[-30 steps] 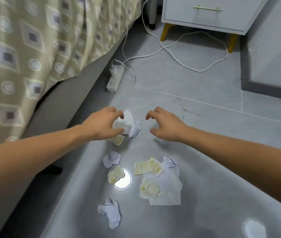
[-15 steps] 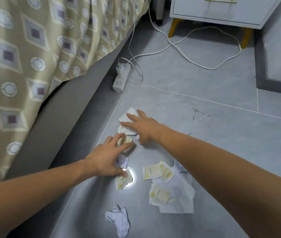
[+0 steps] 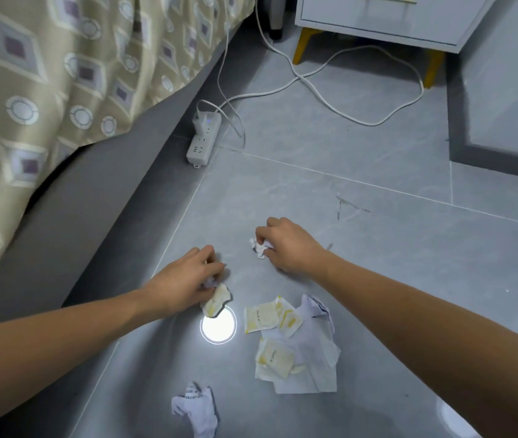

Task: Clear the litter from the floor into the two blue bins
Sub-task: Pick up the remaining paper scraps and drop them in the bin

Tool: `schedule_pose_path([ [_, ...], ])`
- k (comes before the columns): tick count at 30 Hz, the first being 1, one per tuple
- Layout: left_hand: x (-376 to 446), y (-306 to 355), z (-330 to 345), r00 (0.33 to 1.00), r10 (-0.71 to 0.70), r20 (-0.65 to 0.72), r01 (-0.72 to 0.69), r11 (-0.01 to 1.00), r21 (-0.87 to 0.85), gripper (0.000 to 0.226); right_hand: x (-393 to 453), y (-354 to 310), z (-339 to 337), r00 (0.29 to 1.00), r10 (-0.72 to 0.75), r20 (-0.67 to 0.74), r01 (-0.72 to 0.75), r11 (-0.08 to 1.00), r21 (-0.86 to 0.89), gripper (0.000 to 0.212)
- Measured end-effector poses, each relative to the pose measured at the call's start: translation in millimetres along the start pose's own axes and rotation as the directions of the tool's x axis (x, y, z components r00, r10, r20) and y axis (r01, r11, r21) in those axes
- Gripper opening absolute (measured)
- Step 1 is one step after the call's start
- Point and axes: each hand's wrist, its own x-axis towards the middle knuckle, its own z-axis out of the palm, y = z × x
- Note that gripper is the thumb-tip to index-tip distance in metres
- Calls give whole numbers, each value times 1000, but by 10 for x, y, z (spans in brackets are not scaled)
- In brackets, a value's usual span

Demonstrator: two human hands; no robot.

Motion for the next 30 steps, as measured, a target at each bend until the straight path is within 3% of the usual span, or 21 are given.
schedule_pose_path([
  [8,514,342,-286,993,102,-66,-100,995,28,11,-547,471,-449,976,120,-180,-98,987,126,17],
  [15,1493,1470,-894,922,370,-112,-368,929,40,13,-1572,1111,-1194,885,303,-354,-260,952,164,14],
  [23,2216,3834,-1321,735,676,-60,-672,737,69,17,-3530,1563,-2110,662,582,-472,-541,807,236,18],
  [30,2096,6073,-1286,481,876,-42,-876,482,24,16,-5651,1598,-2442,292,784,-548,-789,521,324,18],
])
